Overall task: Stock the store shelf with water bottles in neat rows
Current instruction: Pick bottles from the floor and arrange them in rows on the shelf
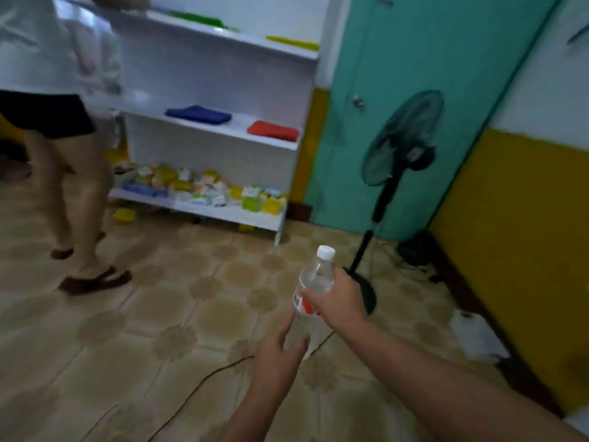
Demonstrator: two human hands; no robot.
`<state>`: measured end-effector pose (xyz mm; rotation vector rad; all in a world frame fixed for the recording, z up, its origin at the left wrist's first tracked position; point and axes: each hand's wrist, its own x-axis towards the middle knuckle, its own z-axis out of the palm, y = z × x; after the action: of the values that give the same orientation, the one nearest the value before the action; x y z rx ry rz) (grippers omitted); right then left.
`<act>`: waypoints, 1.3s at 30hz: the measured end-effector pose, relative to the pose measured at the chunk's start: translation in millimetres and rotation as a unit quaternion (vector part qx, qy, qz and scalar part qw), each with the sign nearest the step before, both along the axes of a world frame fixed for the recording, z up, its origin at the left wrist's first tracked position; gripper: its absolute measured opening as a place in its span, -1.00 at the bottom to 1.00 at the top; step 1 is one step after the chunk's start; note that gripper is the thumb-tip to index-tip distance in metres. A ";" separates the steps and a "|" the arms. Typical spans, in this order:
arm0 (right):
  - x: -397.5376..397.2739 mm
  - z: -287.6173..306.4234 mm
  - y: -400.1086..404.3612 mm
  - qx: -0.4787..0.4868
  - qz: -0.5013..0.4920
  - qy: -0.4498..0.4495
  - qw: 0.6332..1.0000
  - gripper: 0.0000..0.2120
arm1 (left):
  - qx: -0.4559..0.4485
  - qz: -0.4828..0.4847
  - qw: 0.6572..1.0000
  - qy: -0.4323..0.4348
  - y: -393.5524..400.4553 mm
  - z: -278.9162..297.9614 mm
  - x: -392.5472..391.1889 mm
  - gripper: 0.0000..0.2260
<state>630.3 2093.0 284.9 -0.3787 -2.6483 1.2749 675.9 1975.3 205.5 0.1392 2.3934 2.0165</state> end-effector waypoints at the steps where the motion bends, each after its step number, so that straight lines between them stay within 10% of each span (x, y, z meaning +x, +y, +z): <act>1: 15.1 19.1 26.1 0.004 -0.025 0.018 1.000 -0.64 | 0.009 -0.032 0.999 0.016 24.6 17.0 6.8 -0.55; 18: 367.8 214.8 317.3 0.160 -0.408 0.148 0.887 -0.52 | 0.069 -0.458 0.875 0.141 350.8 193.0 239.6 -0.44; 39: 616.6 212.8 359.2 0.160 -0.626 0.144 0.749 -0.40 | 0.042 -0.658 0.740 0.131 434.3 208.1 452.8 -0.43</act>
<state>1246.9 2452.2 497.7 -1.4048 -1.5664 0.3432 1128.7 2409.5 413.6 1.6269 1.3360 1.3107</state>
